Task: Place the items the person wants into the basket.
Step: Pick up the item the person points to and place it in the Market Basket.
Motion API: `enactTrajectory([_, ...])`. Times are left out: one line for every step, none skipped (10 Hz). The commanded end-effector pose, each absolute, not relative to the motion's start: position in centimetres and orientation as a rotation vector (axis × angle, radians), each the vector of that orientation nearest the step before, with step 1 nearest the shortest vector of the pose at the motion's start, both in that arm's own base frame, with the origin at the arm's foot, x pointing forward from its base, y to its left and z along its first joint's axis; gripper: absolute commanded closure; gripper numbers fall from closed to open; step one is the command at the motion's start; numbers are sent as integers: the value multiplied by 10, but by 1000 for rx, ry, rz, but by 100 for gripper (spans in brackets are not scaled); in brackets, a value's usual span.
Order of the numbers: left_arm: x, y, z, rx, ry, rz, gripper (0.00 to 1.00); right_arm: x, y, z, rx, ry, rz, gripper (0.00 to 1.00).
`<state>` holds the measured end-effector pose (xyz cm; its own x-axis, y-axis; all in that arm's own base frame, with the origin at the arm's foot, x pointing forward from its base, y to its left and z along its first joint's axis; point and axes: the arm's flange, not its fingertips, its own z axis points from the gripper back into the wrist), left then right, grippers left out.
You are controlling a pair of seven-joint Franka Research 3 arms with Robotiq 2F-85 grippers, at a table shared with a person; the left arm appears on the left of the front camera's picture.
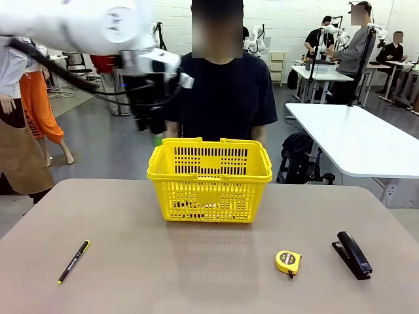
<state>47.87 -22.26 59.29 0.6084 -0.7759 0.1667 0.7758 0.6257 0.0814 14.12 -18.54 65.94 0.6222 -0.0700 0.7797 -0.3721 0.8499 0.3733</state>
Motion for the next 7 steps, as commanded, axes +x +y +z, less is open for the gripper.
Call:
enactTrajectory([433,-176,558,-58,-236,-855,0,140,-185,659,547,-897,188,0])
enactTrajectory([428,-158,553,-95,-232,-818,0,140,-185,659,547,-897,188,0])
enactTrajectory([427,-152,554,-102,-236,-790,0,140,-185,659,547,-897,188,0])
enactTrajectory([427,-147,556,-91,-234,-764,0,140,-185,659,547,-897,188,0])
enactTrajectory([431,-153,556,-77,-239,-747,0,140,-185,659,547,-897,188,0])
enactTrajectory([450,-162,549,-69,-193,-734,0,140,-185,659,547,-897,188,0])
enactTrajectory([426,-140,552,-79,-212,-765,0,140,-185,659,547,-897,188,0])
